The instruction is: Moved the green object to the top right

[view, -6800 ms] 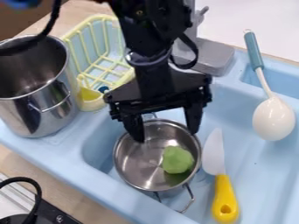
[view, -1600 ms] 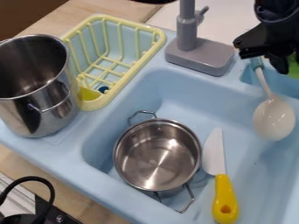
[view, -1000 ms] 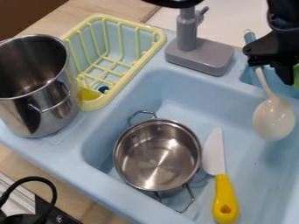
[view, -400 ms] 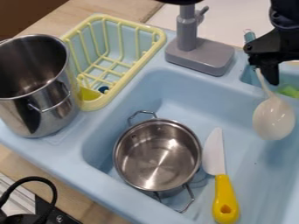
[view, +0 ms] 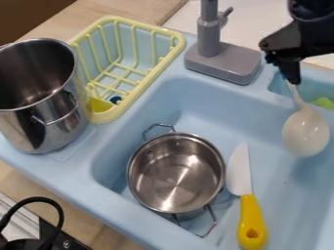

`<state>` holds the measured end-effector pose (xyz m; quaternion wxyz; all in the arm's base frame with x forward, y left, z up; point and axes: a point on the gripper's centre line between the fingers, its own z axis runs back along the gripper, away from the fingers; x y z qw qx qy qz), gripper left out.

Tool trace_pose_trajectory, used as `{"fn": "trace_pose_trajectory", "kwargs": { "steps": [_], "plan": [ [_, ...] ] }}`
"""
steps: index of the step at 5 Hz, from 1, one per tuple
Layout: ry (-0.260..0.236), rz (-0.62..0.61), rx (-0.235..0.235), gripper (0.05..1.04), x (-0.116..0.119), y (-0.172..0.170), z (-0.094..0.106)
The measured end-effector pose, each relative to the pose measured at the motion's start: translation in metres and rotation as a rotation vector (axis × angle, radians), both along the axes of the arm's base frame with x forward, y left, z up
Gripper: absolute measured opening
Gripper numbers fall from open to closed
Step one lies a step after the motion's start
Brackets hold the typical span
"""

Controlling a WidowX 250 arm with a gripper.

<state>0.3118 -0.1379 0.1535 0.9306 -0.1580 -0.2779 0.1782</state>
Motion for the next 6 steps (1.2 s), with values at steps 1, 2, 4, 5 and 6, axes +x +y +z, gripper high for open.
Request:
{"fn": "trace_pose_trajectory", "kwargs": {
  "steps": [1,2,4,5,6],
  "plan": [
    [-0.028,0.036,0.007,0.997,-0.008,0.007,0.011],
    [0.095,0.146,0.05,0.997,-0.023,0.022,0.001],
    [0.221,0.26,0.116,0.997,-0.056,0.054,-0.017],
    [0.213,0.301,0.105,0.997,-0.076,0.07,-0.018],
    [0.205,0.333,0.06,0.997,-0.09,0.084,-0.016]
  ]
}}
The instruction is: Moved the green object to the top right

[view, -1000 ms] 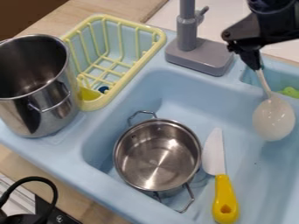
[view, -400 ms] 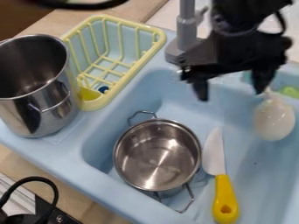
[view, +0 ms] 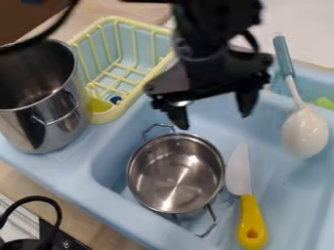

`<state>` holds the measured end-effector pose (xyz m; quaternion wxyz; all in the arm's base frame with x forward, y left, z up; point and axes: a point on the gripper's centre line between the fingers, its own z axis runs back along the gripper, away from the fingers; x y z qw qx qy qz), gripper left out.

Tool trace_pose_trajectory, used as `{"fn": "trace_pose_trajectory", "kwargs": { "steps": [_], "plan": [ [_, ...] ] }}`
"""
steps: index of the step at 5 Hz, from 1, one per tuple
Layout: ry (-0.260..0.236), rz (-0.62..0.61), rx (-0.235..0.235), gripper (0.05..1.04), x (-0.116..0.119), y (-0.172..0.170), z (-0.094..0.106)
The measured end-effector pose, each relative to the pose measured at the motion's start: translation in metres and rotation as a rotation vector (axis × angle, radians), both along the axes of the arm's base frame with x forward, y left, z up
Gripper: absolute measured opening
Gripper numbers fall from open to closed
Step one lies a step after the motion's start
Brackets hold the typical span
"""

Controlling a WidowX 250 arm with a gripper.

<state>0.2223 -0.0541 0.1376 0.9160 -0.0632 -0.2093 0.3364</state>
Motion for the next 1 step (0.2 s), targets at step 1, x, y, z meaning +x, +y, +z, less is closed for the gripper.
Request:
{"fn": "trace_pose_trajectory", "kwargs": {
  "steps": [1],
  "plan": [
    [0.012,0.134,0.019,0.997,-0.0166,0.0235,-0.0053]
  ]
}}
